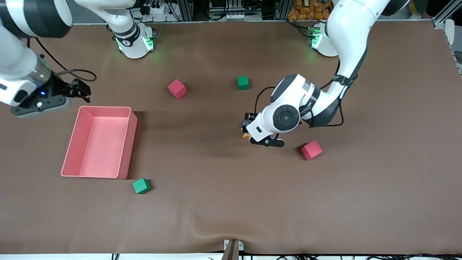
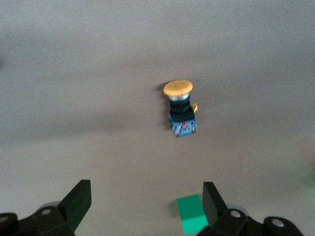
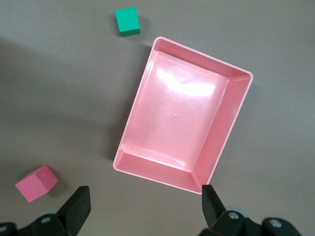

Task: Place and upright button with both arms
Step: 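Retract the right gripper while the left gripper reaches the button, then grasp the button's blue base with the left gripper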

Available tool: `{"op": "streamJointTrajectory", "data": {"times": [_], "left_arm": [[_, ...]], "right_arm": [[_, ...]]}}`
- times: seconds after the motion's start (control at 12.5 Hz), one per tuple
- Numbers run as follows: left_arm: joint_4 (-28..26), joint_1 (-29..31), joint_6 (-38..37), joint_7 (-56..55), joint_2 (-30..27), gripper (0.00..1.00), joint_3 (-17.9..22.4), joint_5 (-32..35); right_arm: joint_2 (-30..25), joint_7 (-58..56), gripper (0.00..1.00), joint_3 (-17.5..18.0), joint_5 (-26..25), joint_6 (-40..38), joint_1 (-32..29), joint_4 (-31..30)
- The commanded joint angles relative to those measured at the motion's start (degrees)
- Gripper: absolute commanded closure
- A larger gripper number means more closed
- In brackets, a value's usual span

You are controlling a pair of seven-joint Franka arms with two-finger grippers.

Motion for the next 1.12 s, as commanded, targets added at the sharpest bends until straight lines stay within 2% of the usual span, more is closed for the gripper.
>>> {"op": "streamJointTrajectory", "data": {"times": [0.0,0.08,0.16,0.4,0.48,0.8,1.04], "left_arm": [[2.15,-2.10,2.74,-0.15,3.22,0.00,0.32,0.69],[2.15,-3.16,3.01,-0.24,4.01,0.00,0.32,0.69],[1.97,-4.04,3.02,-0.59,4.37,0.00,0.32,0.77],[2.15,-4.40,5.28,-0.95,5.77,0.00,0.41,0.33],[2.15,-4.40,5.56,0.01,6.74,0.00,0.41,0.60],[2.24,-5.97,10.22,-2.51,10.61,0.02,0.76,1.04],[2.24,-7.99,12.33,-3.06,11.93,0.07,2.77,1.13]], "right_arm": [[0.16,-0.78,0.00,0.22,1.24,-2.06,-1.81,3.47],[-0.10,-1.13,0.00,-0.48,1.24,-2.76,-1.73,3.48],[-0.27,-1.22,0.00,-3.10,1.41,-4.33,-0.77,3.65],[0.51,-1.22,0.00,-11.01,5.53,-11.80,3.54,11.36],[0.95,-1.05,0.00,-12.08,5.81,-13.12,4.07,13.65],[1.31,-0.52,0.00,-11.91,5.90,-15.06,3.73,15.43],[1.40,0.44,0.00,-11.65,5.90,-15.24,3.90,15.34]]}}
